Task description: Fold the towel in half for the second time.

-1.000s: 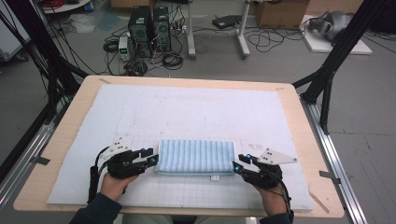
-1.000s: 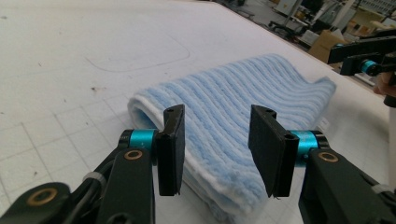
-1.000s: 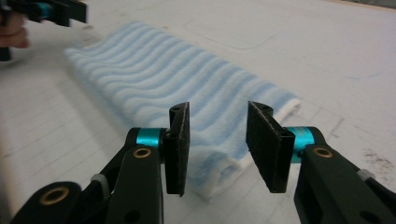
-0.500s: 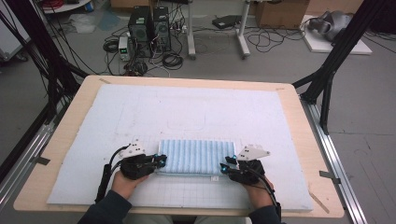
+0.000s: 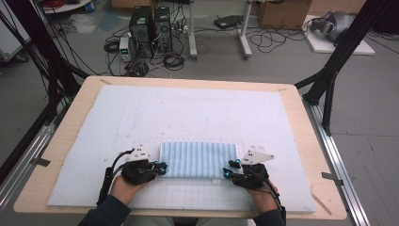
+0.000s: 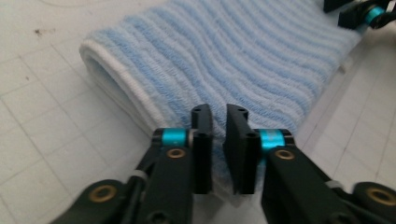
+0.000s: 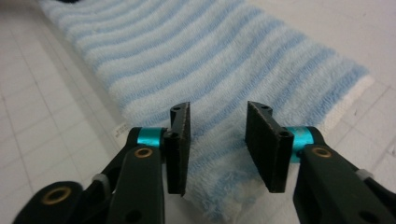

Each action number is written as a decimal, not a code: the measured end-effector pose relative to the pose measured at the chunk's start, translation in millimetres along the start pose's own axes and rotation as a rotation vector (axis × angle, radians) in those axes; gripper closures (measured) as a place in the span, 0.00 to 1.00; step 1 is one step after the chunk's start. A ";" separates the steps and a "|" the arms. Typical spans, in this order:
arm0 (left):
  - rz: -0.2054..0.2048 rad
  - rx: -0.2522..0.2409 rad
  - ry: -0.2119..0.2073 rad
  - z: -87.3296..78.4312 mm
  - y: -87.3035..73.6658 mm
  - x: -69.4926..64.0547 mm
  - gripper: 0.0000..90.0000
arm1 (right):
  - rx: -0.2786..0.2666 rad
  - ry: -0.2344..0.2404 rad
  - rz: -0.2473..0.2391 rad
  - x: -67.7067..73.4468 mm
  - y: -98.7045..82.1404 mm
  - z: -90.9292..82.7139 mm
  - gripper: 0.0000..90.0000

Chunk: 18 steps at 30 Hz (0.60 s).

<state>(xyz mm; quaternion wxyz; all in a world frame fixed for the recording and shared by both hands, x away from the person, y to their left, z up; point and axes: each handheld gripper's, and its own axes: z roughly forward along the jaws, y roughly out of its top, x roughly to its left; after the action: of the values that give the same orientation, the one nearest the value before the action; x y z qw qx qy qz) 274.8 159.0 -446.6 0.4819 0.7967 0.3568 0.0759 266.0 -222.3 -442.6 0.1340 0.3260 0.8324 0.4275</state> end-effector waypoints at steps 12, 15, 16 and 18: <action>0.007 -0.156 0.074 18.6 39.9 34.4 0.79 | -0.078 -0.103 0.051 -29.5 35.7 10.9 0.78; 0.005 -0.093 0.100 32.3 41.4 41.1 0.82 | -0.033 -0.113 0.057 -37.5 36.9 23.9 0.80; 0.002 -0.074 0.111 35.8 40.6 42.4 0.84 | -0.017 -0.113 0.062 -39.2 36.4 27.6 0.80; 0.001 -0.037 0.128 41.3 38.0 44.7 0.88 | 0.012 -0.127 0.060 -43.0 34.8 33.0 0.81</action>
<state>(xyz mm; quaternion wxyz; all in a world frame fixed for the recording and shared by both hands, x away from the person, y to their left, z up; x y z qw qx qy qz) 345.6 147.6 -446.9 0.4728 0.7814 0.3849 0.1334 329.8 -215.2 -436.9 0.1714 0.3782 0.8147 0.4047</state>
